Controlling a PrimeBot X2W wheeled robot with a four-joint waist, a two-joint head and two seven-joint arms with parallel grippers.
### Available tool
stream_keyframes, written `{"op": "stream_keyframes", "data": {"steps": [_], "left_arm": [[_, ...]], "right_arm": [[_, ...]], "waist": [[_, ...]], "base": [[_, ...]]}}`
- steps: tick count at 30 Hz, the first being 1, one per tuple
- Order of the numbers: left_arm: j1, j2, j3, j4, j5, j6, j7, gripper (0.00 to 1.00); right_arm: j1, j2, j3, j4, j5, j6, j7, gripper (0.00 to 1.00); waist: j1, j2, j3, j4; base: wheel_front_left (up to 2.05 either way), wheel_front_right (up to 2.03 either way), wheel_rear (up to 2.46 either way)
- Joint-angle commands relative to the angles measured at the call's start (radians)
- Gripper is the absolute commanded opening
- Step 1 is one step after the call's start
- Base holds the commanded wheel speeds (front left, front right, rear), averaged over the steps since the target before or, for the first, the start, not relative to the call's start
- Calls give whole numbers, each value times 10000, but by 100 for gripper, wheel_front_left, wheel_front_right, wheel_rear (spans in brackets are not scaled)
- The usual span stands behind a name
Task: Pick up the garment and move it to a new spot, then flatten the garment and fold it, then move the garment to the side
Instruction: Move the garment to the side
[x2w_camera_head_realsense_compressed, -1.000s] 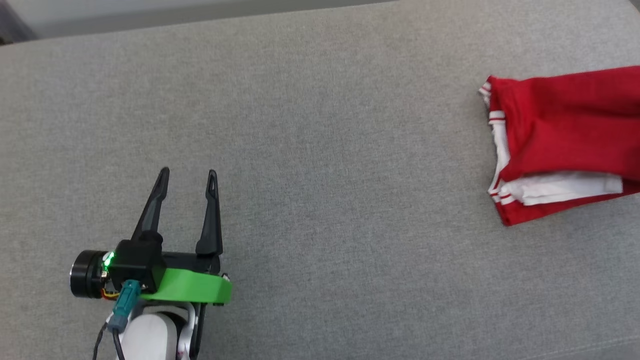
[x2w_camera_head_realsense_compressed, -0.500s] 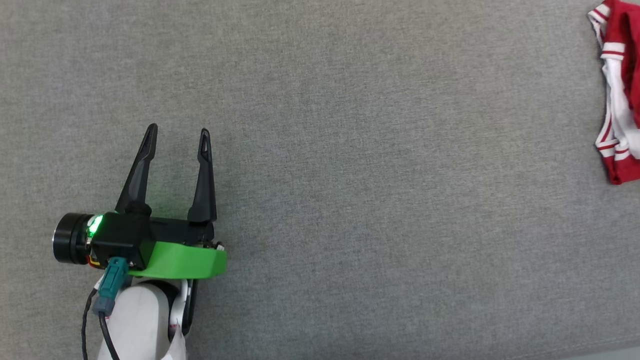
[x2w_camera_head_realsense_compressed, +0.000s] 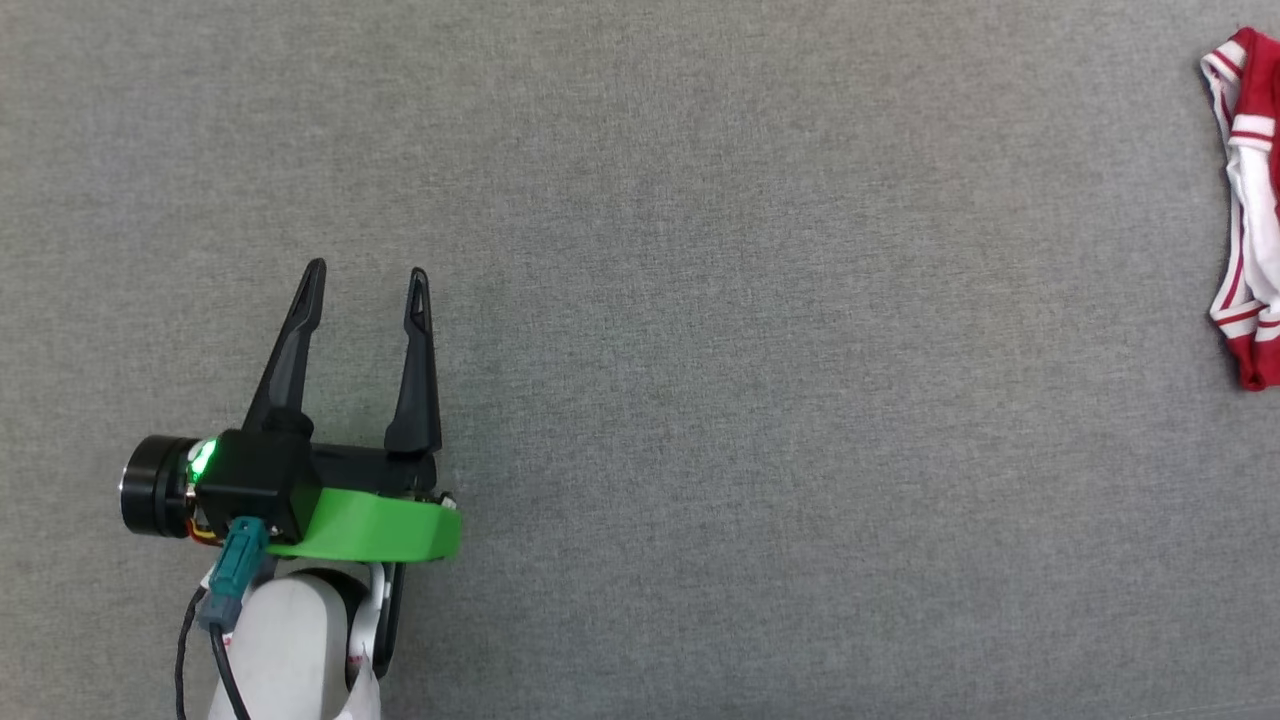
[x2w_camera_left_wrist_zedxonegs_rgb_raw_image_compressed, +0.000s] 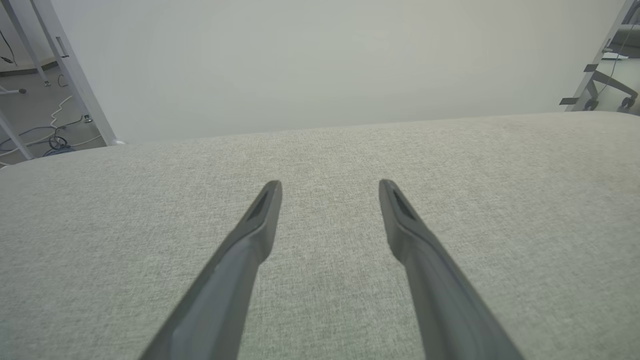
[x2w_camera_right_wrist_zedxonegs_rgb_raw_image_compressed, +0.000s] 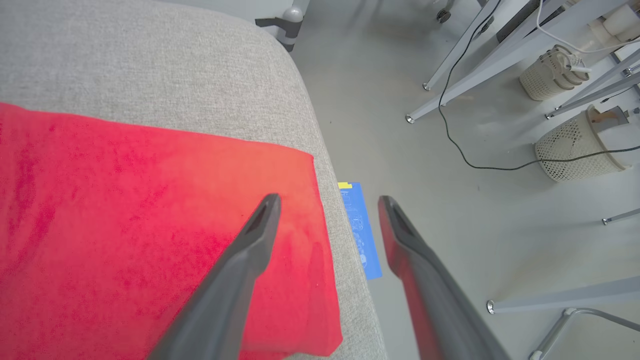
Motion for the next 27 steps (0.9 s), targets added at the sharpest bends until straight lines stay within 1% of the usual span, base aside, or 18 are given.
{"op": "stream_keyframes", "data": {"steps": [1, 5, 7, 10, 12, 15, 18, 21, 24, 27], "left_arm": [[156, -41, -17, 62, -73, 65, -59, 100], [501, -102, 29, 194, -177, 146, -59, 100], [681, -125, 72, 251, -232, 173, -59, 100], [909, -149, 132, 353, -270, 179, -59, 100], [1012, -161, 171, 410, -277, 191, -59, 100], [1136, -179, 261, 489, -330, 235, -59, 100], [1251, -195, 347, 563, -385, 281, -59, 100], [1369, -206, 378, 639, -434, 276, -59, 100], [1469, -216, 376, 735, -476, 293, -59, 100], [1576, -224, 332, 818, -543, 340, -59, 100]], "right_arm": [[221, 10, -93, -30, -83, -7, -380, 100], [617, 188, -288, -424, -270, -7, -1677, 100], [791, 375, -482, -669, -414, -7, -2381, 100], [1025, 789, -767, -1106, -545, -7, -3359, 100], [1176, 1134, -873, -1507, -687, -7, -3779, 100], [1455, 1749, -978, -2318, -1034, -7, -4097, 100], [1851, 2622, -1094, -3385, -1521, -7, -4217, 100], [2313, 3289, -1106, -4392, -1713, -7, -4249, 100], [2766, 4056, -972, -5573, -1938, -7, -4255, 100], [3275, 4690, -745, -6511, -2305, -7, -4257, 100]], "waist": [[0, -1, -561, 178], [0, -1, -1142, 253], [0, -1, -1409, 287], [0, -1, -1783, 392], [0, -1, -2005, 483], [0, -1, -2322, 623], [0, -1, -2666, 806], [0, -1, -2926, 974], [0, -1, -3187, 1150], [0, -1, -3421, 1306]], "base": [[0, 0, 0], [0, 0, 0], [0, 0, 0], [0, 0, 0], [0, 0, 0], [0, 0, 0], [0, 0, 0], [0, 0, 0], [0, 0, 0], [0, 0, 0]]}}
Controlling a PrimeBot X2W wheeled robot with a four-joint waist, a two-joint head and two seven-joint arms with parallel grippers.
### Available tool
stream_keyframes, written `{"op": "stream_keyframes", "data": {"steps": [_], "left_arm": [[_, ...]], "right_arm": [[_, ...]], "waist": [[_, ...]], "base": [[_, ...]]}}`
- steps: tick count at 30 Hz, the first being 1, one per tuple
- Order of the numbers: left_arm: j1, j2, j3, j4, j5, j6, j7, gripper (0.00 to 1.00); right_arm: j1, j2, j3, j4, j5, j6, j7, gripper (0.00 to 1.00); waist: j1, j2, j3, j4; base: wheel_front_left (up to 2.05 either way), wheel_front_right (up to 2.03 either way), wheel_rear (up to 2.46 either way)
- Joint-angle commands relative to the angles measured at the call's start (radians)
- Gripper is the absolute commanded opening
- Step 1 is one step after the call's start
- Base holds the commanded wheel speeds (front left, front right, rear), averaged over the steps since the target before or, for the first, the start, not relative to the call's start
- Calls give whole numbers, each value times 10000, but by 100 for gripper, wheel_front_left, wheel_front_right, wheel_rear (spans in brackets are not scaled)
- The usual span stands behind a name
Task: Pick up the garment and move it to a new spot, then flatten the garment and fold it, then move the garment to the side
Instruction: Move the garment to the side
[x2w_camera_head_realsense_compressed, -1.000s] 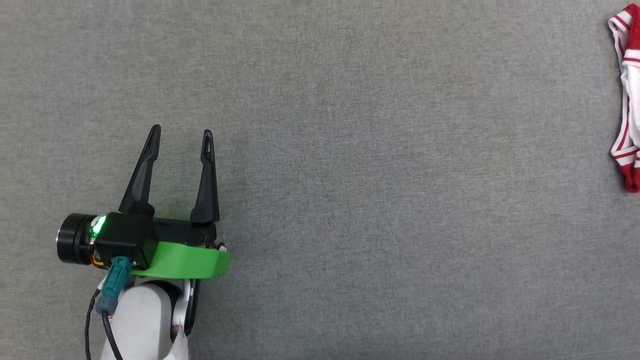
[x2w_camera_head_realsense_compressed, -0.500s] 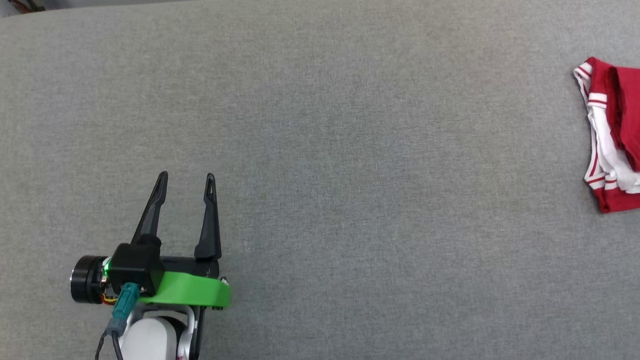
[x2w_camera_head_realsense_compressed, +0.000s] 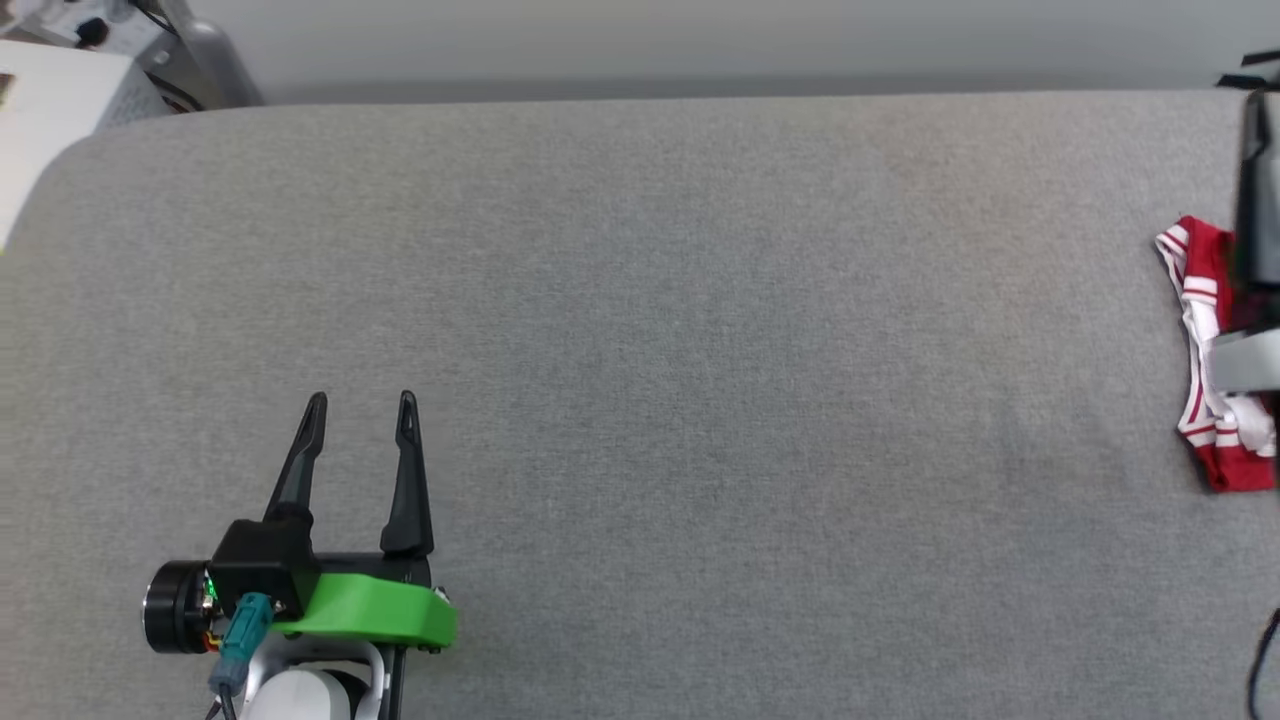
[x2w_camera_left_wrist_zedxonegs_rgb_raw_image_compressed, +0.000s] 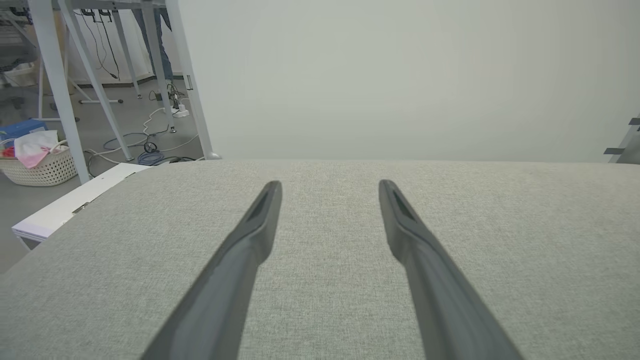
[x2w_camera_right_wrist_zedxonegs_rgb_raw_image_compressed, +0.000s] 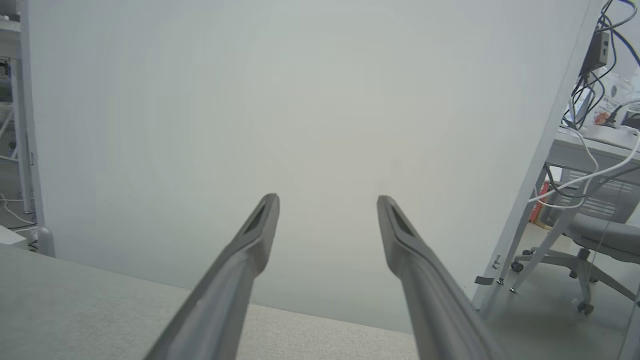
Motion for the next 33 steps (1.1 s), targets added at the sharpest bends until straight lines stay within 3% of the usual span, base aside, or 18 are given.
{"op": "stream_keyframes", "data": {"steps": [1, 6, 8, 9, 13, 22, 33], "left_arm": [[177, -46, -38, 43, -62, 69, -59, 100], [392, -51, -101, 165, -131, 130, -59, 100], [459, -52, -117, 222, -158, 145, -59, 100], [574, -53, -132, 291, -184, 189, -59, 100], [743, -53, -202, 355, -208, 231, -59, 100], [1072, -54, -403, 477, -279, 265, -59, 100], [1398, -54, -438, 552, -375, 209, -59, 100]], "right_arm": [[394, 243, 122, -254, -29, -6, -56, 100], [1370, 1053, 612, -919, -159, -6, -57, 100], [1826, 1328, 794, -935, -142, -6, -57, 100], [2491, 1762, 888, -837, -98, -6, -58, 100], [3339, 2203, 780, -703, -26, -6, -58, 100], [4951, 2607, 444, -1092, 16, -6, -58, 100], [5642, 2792, 413, -1580, 116, -6, -58, 100]], "waist": [[1, 0, -415, 360], [1, 0, -728, 539], [1, 0, -855, 600], [1, 0, -1055, 630], [1, 0, -1295, 659], [1, 0, -1764, 645], [1, 0, -2017, 595]], "base": [[0, 0, 0], [0, 0, 0], [0, 0, 0], [0, 0, 0], [0, 0, 0], [0, 0, 0], [0, 0, 0]]}}
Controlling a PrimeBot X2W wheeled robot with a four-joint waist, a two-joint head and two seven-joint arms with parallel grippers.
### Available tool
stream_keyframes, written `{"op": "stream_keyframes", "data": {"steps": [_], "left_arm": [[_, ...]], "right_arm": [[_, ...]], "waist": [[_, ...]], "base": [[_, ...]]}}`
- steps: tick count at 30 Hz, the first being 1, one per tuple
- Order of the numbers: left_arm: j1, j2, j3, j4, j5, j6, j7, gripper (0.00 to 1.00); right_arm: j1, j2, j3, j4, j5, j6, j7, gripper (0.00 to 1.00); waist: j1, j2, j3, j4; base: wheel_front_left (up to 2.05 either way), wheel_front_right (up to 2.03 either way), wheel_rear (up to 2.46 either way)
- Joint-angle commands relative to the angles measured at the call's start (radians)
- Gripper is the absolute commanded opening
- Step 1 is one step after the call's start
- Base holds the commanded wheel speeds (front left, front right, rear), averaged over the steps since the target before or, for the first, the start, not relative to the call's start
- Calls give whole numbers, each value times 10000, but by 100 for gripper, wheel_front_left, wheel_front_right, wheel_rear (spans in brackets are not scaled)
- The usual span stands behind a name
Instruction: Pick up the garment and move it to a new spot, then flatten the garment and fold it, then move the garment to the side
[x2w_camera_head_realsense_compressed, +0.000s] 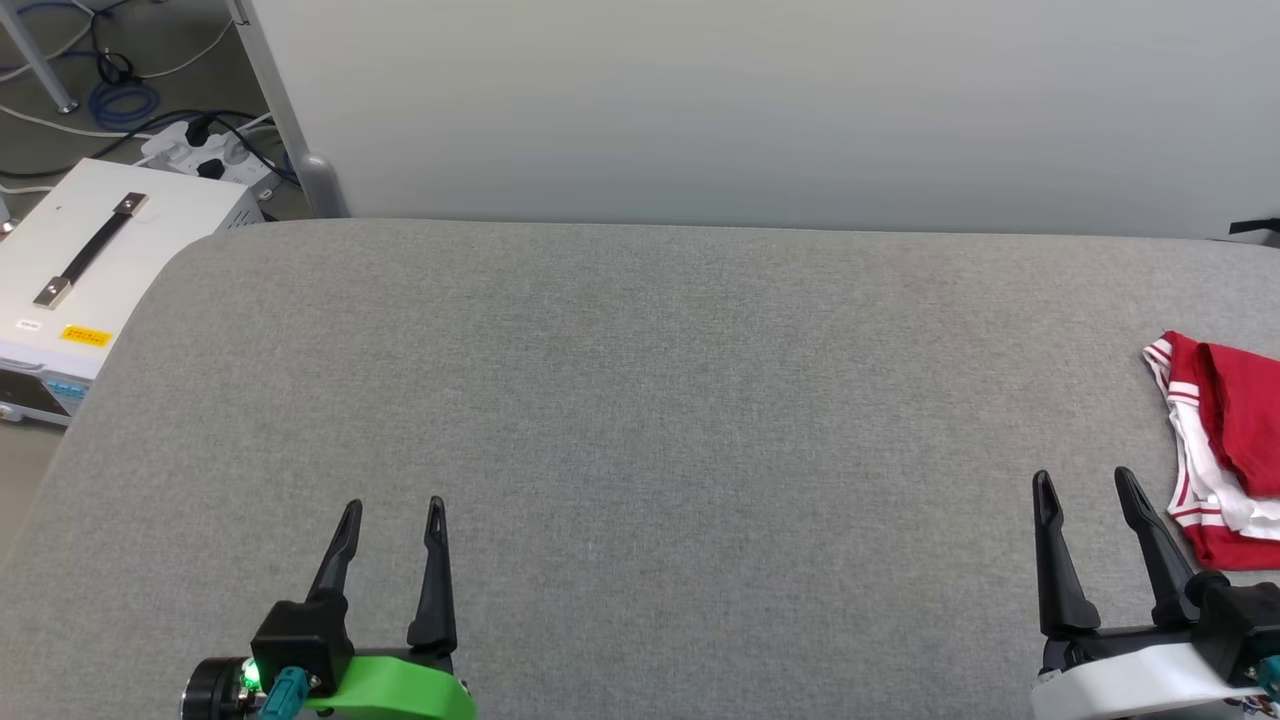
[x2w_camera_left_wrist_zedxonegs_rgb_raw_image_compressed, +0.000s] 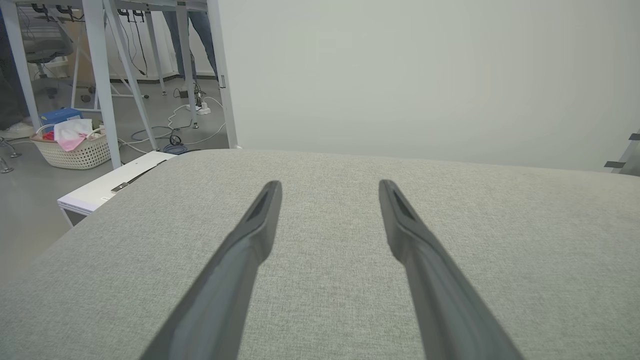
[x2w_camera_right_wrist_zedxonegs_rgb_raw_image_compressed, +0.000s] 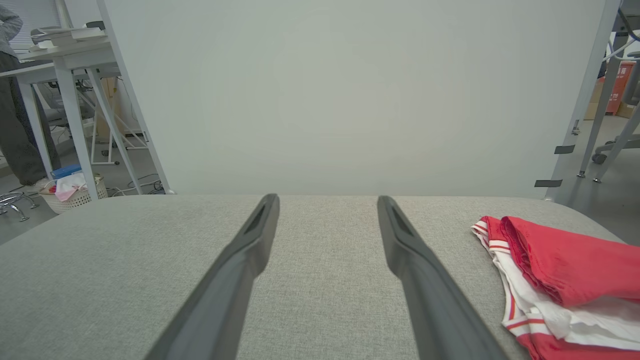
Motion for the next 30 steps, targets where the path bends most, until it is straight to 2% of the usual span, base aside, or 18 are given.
{"op": "stream_keyframes", "data": {"steps": [1, 4, 5, 30], "left_arm": [[159, -43, -15, 0, -87, -3, -59, 100], [186, -43, -23, -10, -98, -23, -59, 100], [69, 0, -23, 6, -2, -21, 0, 0], [-94, -2, 46, -70, 191, 14, 434, 0]], "right_arm": [[124, 40, -1, -74, 66, -6, -47, 100], [174, 61, 0, -80, 65, -6, -47, 100], [41, 33, 0, -25, 0, 0, 0, 0], [-166, 52, 53, 85, -286, -1, 426, 0]], "waist": [[1, 0, -12, -5], [1, 0, -19, -7], [1, 0, -20, -8], [1, 0, -17, -105]], "base": [[0, 0, 0], [0, 0, 0], [0, 0, 0], [0, 0, 0]]}}
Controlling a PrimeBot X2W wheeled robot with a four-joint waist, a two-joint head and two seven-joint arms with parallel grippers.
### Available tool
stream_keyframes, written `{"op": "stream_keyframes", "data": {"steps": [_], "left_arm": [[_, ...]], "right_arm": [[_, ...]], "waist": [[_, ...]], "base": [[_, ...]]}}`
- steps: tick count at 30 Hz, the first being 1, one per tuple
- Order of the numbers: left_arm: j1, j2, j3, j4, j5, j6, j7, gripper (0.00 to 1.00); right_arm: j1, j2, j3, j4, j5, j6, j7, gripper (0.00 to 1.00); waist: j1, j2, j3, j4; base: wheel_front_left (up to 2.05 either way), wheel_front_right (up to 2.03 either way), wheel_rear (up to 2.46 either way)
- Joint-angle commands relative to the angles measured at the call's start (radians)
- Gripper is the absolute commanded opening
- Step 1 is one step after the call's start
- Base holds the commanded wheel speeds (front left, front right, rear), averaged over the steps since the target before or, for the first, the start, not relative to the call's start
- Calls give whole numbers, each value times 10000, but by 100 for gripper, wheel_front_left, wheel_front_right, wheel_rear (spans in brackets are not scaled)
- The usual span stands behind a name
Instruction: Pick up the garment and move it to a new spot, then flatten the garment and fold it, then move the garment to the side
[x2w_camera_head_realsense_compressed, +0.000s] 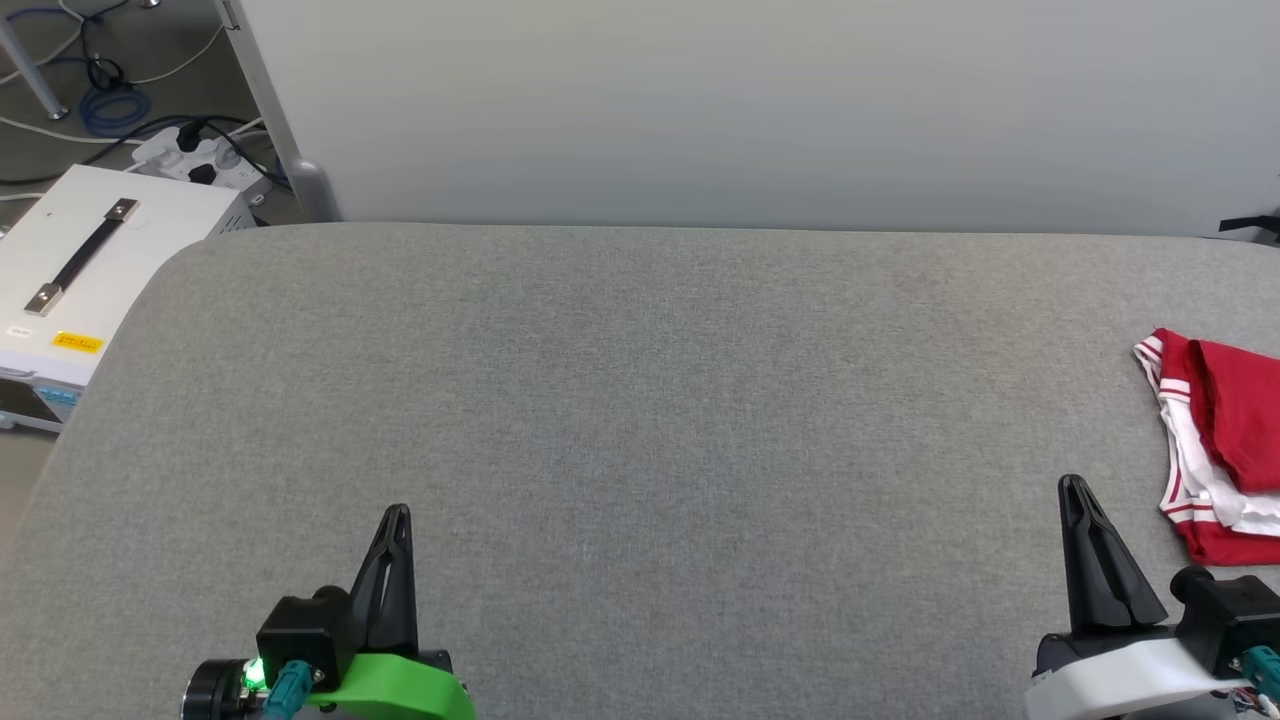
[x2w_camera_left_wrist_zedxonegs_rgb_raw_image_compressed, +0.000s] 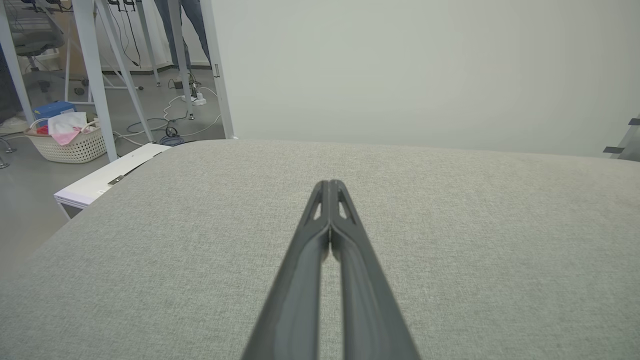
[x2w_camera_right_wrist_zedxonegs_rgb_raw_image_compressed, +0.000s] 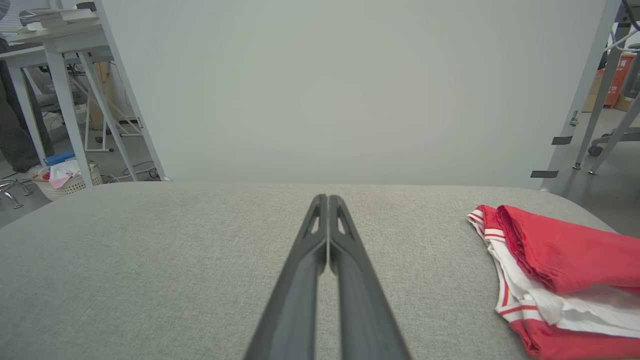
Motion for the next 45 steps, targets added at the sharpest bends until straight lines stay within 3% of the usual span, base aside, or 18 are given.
{"op": "stream_keyframes", "data": {"steps": [1, 45], "left_arm": [[-141, -8, 26, -58, 96, 34, 42, 0], [-484, -26, 180, -231, 500, 108, 930, 0]], "right_arm": [[-169, 24, 19, 42, -102, -1, 61, 0], [-604, 82, 125, 265, -699, -3, 958, 0]], "waist": [[0, 0, 1, -6], [0, 0, 11, -210]], "base": [[0, 0, 0], [0, 0, 0]]}}
